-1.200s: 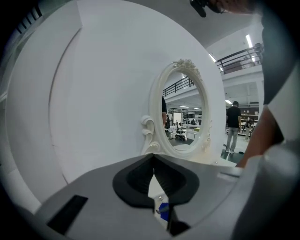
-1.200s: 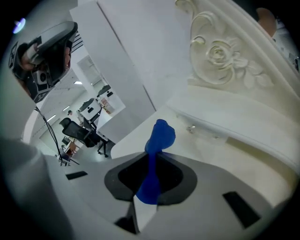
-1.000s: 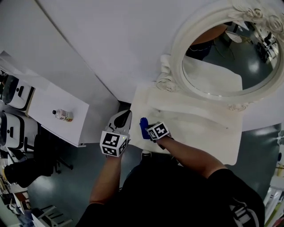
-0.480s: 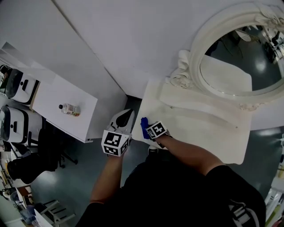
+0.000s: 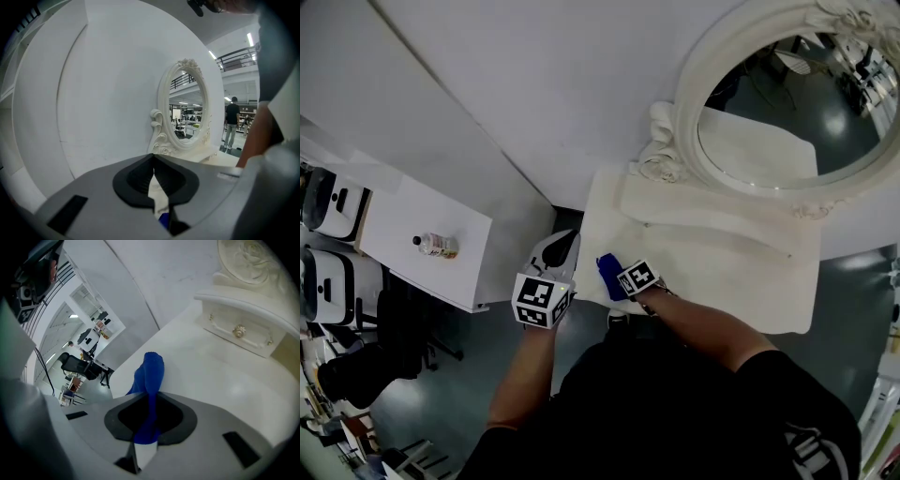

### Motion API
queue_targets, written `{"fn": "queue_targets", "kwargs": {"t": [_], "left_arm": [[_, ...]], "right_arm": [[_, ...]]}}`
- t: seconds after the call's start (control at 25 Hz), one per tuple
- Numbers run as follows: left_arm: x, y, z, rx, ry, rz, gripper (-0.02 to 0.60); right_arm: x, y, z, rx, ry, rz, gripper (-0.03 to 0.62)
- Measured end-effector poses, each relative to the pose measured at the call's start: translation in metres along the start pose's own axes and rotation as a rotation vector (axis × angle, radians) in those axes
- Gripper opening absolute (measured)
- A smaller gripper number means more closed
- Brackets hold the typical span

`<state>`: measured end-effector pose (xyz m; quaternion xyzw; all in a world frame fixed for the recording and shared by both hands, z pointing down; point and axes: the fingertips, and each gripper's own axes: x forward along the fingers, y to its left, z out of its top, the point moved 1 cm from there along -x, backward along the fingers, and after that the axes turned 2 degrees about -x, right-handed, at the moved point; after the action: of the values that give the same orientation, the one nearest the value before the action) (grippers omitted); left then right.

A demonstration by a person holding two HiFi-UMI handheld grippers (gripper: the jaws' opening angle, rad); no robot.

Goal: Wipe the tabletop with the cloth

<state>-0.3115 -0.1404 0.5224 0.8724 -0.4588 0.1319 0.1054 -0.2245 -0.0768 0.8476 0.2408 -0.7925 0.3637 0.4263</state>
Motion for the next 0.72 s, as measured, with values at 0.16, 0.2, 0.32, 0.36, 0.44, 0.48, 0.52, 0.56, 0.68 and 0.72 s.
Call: {"fn": "queue_targets", "kwargs": {"t": [0.16, 0.2, 0.32, 0.36, 0.44, 0.48, 0.52, 0.56, 0.68, 0.72], "left_arm": [[0.02, -0.023, 0.005, 0.014, 0.003, -0.046, 0.014], [0.026, -0.03, 0.007, 0.017, 0.004, -0.059, 0.014], [0.045, -0.055, 0.012, 0.029, 0.005, -0.103, 0.014], [0.052, -0.064, 0.014, 0.035, 0.005, -0.118, 0.014], [0.066, -0.081, 0.019, 0.045, 0.002, -0.147, 0.014], [0.073, -0.088, 0.022, 0.051, 0.0, -0.16, 0.014], [0.079, -0.096, 0.025, 0.055, -0.002, -0.172, 0.014], [0.086, -0.103, 0.028, 0.059, -0.005, -0.183, 0.014], [0.105, -0.127, 0.037, 0.073, -0.014, -0.218, 0.014], [0.111, -0.137, 0.039, 0.077, -0.016, -0.231, 0.014]], "right_arm": [[-0.021, -0.028, -0.026, 0.026, -0.002, -0.032, 0.042], [-0.027, -0.036, -0.032, 0.039, -0.005, -0.041, 0.043], [-0.046, -0.061, -0.053, 0.087, -0.021, -0.07, 0.043], [-0.053, -0.069, -0.06, 0.103, -0.026, -0.08, 0.043], [-0.066, -0.085, -0.075, 0.136, -0.031, -0.099, 0.043], [-0.073, -0.093, -0.083, 0.15, -0.033, -0.109, 0.043], [-0.08, -0.102, -0.092, 0.165, -0.035, -0.119, 0.043], [-0.087, -0.111, -0.1, 0.18, -0.039, -0.13, 0.043], [-0.11, -0.139, -0.126, 0.237, -0.057, -0.164, 0.043], [-0.118, -0.149, -0.135, 0.257, -0.064, -0.175, 0.043]]}}
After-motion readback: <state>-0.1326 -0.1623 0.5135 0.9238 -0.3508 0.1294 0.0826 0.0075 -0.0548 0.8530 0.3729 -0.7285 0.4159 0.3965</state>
